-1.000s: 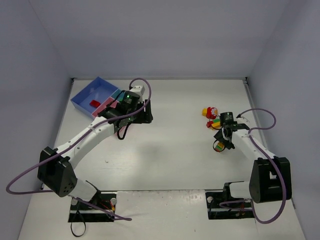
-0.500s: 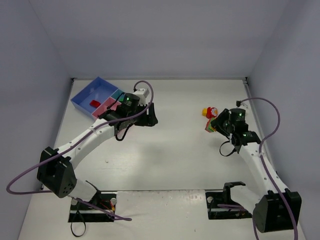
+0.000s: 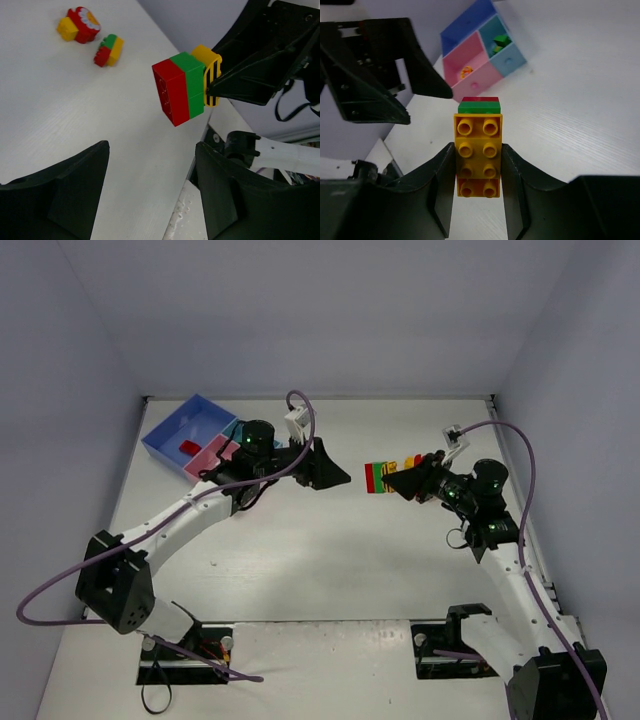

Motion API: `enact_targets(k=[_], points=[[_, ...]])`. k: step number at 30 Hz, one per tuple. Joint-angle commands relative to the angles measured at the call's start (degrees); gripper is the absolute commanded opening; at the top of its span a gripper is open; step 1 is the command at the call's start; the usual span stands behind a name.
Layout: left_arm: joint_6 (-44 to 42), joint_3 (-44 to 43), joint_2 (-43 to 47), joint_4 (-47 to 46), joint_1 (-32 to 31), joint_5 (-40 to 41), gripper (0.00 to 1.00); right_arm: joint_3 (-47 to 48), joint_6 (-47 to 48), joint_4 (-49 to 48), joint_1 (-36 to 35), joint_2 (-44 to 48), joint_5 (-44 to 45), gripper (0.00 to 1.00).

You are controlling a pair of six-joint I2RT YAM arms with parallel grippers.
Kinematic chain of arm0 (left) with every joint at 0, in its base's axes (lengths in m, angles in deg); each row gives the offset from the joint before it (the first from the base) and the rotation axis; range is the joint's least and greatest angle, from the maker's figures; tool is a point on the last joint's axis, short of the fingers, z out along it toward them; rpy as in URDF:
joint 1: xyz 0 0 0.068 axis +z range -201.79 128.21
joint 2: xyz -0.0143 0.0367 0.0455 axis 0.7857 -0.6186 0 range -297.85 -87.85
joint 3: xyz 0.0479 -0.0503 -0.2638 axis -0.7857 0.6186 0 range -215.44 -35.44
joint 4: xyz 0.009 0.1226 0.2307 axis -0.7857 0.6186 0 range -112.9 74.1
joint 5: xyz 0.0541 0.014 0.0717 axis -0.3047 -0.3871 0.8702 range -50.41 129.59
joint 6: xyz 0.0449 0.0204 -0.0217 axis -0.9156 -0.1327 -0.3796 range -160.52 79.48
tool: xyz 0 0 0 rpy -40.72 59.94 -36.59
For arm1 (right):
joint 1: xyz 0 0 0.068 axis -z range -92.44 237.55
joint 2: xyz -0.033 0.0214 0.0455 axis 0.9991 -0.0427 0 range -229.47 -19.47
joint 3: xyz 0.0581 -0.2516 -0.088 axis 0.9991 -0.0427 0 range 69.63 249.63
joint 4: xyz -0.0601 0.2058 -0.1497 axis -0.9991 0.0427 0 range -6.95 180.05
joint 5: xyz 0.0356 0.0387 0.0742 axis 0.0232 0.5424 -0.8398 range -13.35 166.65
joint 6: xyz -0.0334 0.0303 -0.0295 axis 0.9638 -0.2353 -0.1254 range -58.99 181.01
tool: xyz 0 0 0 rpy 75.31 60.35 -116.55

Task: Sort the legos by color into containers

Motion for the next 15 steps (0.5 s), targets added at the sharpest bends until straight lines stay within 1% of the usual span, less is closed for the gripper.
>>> enact_targets(k=[1, 5, 10, 12, 15], points=[[4.3, 0.3, -0.2, -14.5, -0.2, -10.1, 0.64, 0.8, -2.0, -13.8, -0.4, 0.9, -12.1, 0.00], [6.6, 1.4, -1.2, -20.0, -0.6, -13.5, 0.64, 2.0, -3.7, -16.4, -0.5, 0.1, -16.9, 0.00], [8.5, 2.0, -1.9, -26.7, -1.1, -15.1, 0.64, 4.2, -3.8, -16.5, -1.5, -1.2, -20.9, 0.00], [9.0, 1.9, -2.5, -28.9, -1.4, -16.5, 0.64, 4.4, -4.0, -16.6, -1.8, -1.4, -21.0, 0.00], [9.5, 1.1, -4.1, -29.6, -2.0, -19.0, 0.63, 4.5, -4.0, -17.1, -1.8, -1.5, -21.0, 0.00]])
